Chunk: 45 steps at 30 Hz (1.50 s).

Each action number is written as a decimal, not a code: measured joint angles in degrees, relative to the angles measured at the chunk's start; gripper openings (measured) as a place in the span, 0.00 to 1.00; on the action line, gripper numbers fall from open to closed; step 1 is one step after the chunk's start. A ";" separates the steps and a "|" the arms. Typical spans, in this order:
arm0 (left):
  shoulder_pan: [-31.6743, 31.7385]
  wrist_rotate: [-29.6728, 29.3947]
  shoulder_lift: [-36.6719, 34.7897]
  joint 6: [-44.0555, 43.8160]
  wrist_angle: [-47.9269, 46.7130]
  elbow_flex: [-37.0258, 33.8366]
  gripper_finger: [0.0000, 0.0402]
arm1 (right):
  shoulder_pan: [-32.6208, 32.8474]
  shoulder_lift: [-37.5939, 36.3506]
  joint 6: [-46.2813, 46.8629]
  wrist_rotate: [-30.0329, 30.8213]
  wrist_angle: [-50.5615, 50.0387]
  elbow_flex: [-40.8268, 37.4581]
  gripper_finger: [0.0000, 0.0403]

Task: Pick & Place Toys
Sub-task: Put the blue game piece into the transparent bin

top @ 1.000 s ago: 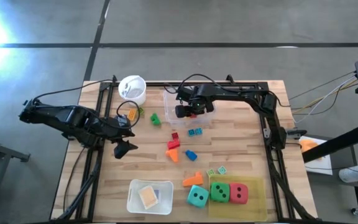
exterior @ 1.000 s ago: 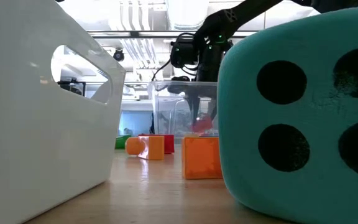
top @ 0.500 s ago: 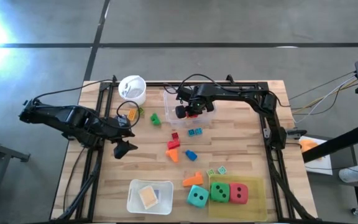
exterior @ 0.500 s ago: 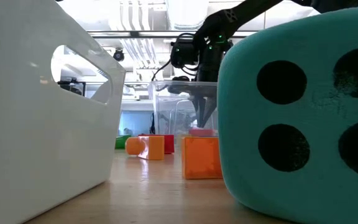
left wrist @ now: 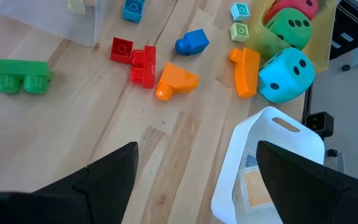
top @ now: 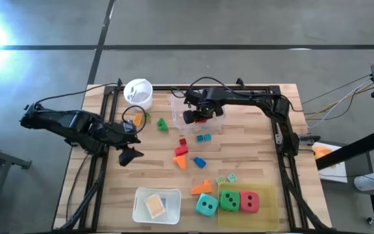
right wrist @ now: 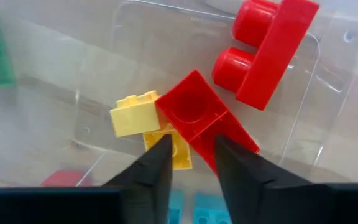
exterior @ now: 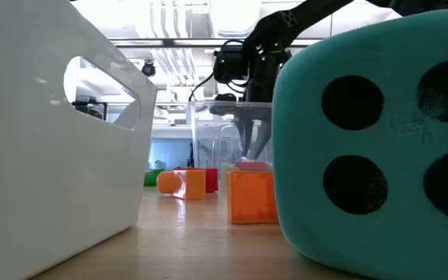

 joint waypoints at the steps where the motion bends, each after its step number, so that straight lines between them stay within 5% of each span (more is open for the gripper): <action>1: -0.01 0.00 0.00 0.00 -0.04 0.00 0.82 | 0.00 -0.30 -0.58 -0.18 0.04 0.00 0.31; 9: 0.00 0.00 0.00 0.04 -0.17 0.00 0.82 | 0.00 -3.96 -2.51 -0.60 0.13 0.04 0.59; 15: 0.00 0.00 0.00 0.28 -0.20 0.00 0.82 | 1.82 -9.43 -6.19 -0.21 0.26 0.04 0.70; 24: 0.00 -0.01 0.00 0.66 -0.12 0.00 0.82 | 14.69 -18.81 -11.11 5.60 -1.01 0.09 0.72; 33: 0.00 -0.02 0.00 3.11 1.72 0.00 0.82 | 30.31 -19.89 3.06 20.26 -3.66 0.09 0.72; 45: 0.00 -0.02 0.04 3.54 2.81 0.00 0.82 | 40.81 -16.02 23.32 27.21 -3.06 -7.02 0.72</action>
